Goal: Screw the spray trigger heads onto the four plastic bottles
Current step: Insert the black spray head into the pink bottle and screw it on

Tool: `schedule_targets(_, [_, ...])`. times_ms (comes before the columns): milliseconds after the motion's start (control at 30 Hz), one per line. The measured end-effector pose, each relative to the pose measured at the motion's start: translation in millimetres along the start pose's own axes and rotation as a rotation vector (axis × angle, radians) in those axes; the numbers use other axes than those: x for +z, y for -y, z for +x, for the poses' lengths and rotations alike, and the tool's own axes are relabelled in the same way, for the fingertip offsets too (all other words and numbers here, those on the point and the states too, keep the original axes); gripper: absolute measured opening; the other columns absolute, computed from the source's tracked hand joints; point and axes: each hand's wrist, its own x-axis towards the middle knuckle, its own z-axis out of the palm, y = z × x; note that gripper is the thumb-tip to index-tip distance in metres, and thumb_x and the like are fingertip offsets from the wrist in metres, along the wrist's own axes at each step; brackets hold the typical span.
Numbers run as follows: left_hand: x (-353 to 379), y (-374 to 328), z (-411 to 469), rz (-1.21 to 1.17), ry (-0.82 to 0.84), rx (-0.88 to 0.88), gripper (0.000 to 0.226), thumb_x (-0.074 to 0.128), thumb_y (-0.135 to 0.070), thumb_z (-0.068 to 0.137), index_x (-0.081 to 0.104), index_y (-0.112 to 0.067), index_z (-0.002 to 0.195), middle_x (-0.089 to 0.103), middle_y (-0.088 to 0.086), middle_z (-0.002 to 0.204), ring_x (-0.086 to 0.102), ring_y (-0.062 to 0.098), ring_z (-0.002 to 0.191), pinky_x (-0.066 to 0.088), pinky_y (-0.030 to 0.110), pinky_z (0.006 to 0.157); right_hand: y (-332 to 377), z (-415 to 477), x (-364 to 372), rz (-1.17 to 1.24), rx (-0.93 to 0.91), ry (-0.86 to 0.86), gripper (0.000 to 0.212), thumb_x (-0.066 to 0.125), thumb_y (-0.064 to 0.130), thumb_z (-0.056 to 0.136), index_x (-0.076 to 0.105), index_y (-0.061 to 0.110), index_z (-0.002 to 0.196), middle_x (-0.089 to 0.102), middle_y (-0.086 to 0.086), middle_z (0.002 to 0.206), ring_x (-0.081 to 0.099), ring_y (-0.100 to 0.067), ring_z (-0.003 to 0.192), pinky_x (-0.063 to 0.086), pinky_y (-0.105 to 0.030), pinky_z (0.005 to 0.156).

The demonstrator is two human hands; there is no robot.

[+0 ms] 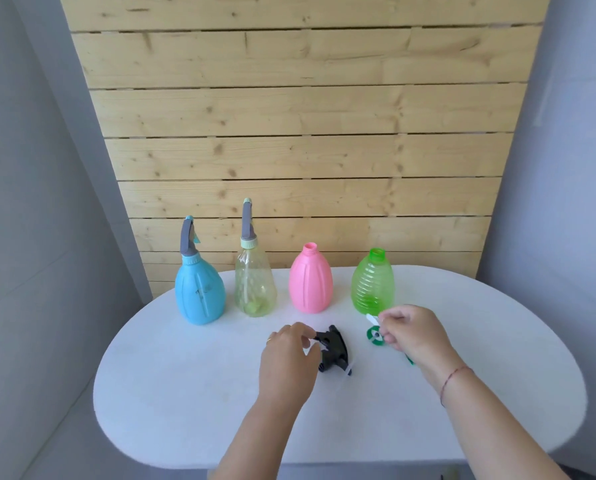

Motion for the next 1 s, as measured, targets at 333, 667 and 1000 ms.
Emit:
schedule_targets(333, [24.5,7.6,-0.6,0.305,0.181,-0.05,0.041,0.06,-0.025,0.086,0.058,-0.023,0.126,0.057,0.003,0.122,0.048,0.025,0.116,0.042,0.031,0.092,-12.8,-10.6,-3.4,-0.061,0.067,0.083,0.019,0.057,0.007,0.08,0.064,0.011,0.062,0.062,-0.01,0.065,0.054,-0.02,0.06,0.046,-0.029,0.061])
schedule_targets(667, [10.1,3.1,6.2,-0.111,-0.098,-0.005,0.024,0.072,-0.021,0.083,0.069,-0.016,0.106,0.067,0.001,0.101,0.059,0.014,0.093,0.043,0.02,0.075,1.0,-23.9,18.0,0.195,0.054,0.17,0.01,0.065,0.013,0.085,0.065,0.004,0.084,0.059,-0.008,0.07,0.054,-0.016,0.06,0.052,-0.017,0.05])
schedule_targets(1000, [3.4,-25.8,0.1,-0.641,-0.187,-0.097,0.023,0.077,-0.024,0.078,0.067,-0.029,0.098,0.071,-0.01,0.088,0.063,0.006,0.088,0.045,0.016,0.072,25.7,-39.4,38.4,0.583,0.069,0.441,0.018,0.069,0.035,0.079,0.074,0.019,0.086,0.073,0.003,0.086,0.066,-0.013,0.087,0.053,-0.026,0.079])
